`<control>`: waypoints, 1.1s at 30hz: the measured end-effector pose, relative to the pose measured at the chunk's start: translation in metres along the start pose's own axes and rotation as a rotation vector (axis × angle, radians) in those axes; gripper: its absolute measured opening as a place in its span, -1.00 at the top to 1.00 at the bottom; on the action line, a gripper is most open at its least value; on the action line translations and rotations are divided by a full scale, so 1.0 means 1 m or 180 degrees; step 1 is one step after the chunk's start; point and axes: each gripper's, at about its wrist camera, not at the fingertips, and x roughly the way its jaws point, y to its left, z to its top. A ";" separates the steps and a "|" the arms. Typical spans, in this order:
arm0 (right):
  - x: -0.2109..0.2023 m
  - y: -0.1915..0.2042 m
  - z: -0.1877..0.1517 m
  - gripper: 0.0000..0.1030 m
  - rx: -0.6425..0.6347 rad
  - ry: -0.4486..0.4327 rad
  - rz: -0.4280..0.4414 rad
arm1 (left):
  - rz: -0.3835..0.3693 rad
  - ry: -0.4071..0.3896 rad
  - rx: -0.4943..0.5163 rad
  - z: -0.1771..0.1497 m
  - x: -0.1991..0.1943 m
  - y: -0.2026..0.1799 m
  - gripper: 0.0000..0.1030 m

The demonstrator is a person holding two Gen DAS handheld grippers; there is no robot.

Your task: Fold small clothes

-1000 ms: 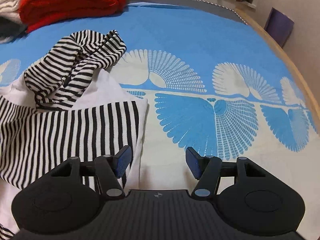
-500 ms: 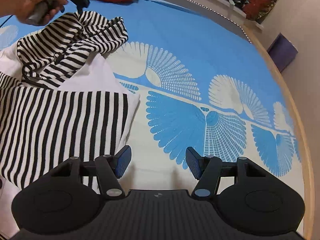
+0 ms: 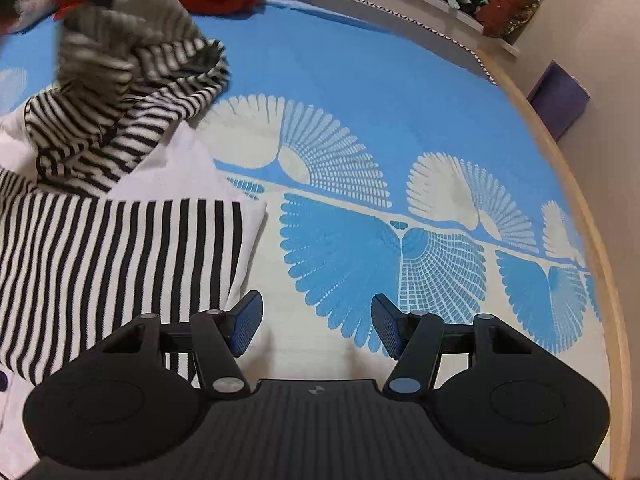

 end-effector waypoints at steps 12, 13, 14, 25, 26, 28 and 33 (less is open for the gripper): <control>-0.029 -0.018 0.007 -0.06 0.0789 -0.0281 0.0388 | -0.0531 0.0885 -0.0497 -0.109 -0.197 0.024 0.29; -0.028 -0.019 0.006 -0.01 0.0912 -0.0255 0.0514 | -0.0449 0.0879 -0.0804 -0.107 -0.188 0.034 0.28; -0.027 -0.020 0.006 0.07 0.1045 -0.0204 0.0653 | -0.0379 0.0919 -0.1049 -0.103 -0.174 0.038 0.28; 0.019 0.040 -0.010 0.01 0.1058 0.0702 0.1545 | -0.0087 0.2046 -0.2421 -0.188 -0.055 0.057 0.31; 0.021 0.046 -0.011 0.01 0.0984 0.0743 0.1566 | -0.0086 0.2043 -0.2502 -0.191 -0.055 0.057 0.31; 0.021 0.061 -0.015 0.01 0.0823 0.0816 0.1562 | -0.0220 0.2077 -0.2587 -0.196 -0.050 0.053 0.31; 0.028 0.084 -0.023 0.06 0.0429 0.0862 0.1393 | -0.0249 0.2131 -0.2450 -0.196 -0.043 0.039 0.31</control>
